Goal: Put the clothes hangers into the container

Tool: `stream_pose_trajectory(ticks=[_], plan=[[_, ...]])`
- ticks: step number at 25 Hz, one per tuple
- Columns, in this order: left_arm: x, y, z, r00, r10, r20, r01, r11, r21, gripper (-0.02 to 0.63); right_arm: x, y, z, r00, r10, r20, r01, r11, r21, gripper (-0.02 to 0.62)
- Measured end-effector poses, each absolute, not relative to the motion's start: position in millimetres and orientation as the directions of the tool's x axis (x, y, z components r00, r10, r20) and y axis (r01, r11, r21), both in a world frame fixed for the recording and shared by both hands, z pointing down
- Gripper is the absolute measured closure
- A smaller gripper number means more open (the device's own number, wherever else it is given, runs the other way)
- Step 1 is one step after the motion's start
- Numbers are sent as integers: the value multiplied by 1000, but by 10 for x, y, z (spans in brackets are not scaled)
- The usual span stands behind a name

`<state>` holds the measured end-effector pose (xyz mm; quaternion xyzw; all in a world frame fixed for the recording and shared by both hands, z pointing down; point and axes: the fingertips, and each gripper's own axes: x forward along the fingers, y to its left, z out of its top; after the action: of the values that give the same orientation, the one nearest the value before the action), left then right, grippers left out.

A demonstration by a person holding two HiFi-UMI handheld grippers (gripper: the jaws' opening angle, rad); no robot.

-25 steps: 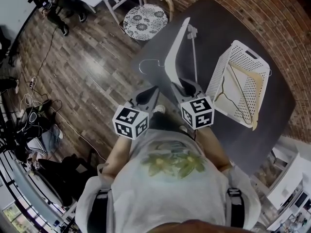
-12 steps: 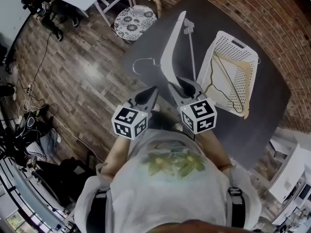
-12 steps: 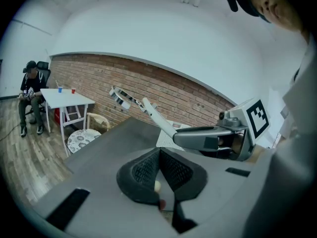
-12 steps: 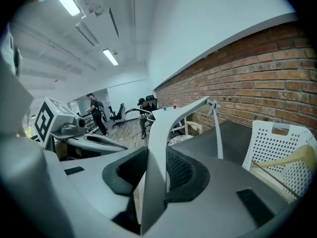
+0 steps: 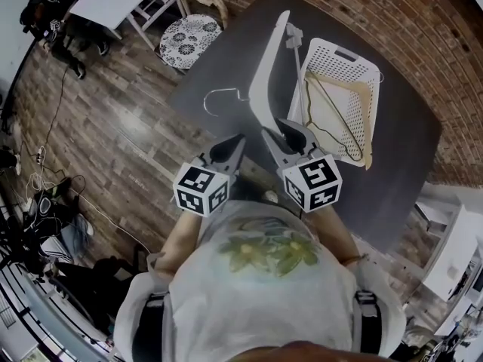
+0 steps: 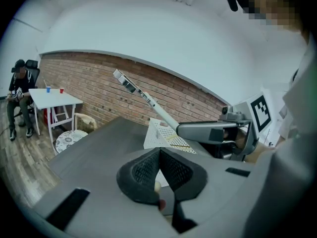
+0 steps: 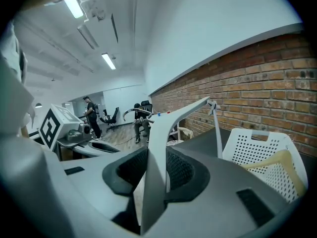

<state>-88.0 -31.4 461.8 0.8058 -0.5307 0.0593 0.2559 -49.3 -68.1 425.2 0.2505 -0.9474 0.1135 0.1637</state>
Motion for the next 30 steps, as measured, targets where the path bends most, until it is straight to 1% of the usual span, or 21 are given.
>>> stream_pose_trajectory(ticks=[6,19,30], plan=[[-726,-344,4597,479,-803,355,-864,-359,354,577,-294,-668,4237,-793,-485,368,-559,819,-126,462],[-59,-441,4544,616,-711,338,-784,-513,349,577,513,-719,4205,-672,-641,371,-715,692,-99,462],[313,-424,4534,680,-651,338,-733,-591,337,577,946,-695,4300,-579,-710,401,-780,626,-19,462]])
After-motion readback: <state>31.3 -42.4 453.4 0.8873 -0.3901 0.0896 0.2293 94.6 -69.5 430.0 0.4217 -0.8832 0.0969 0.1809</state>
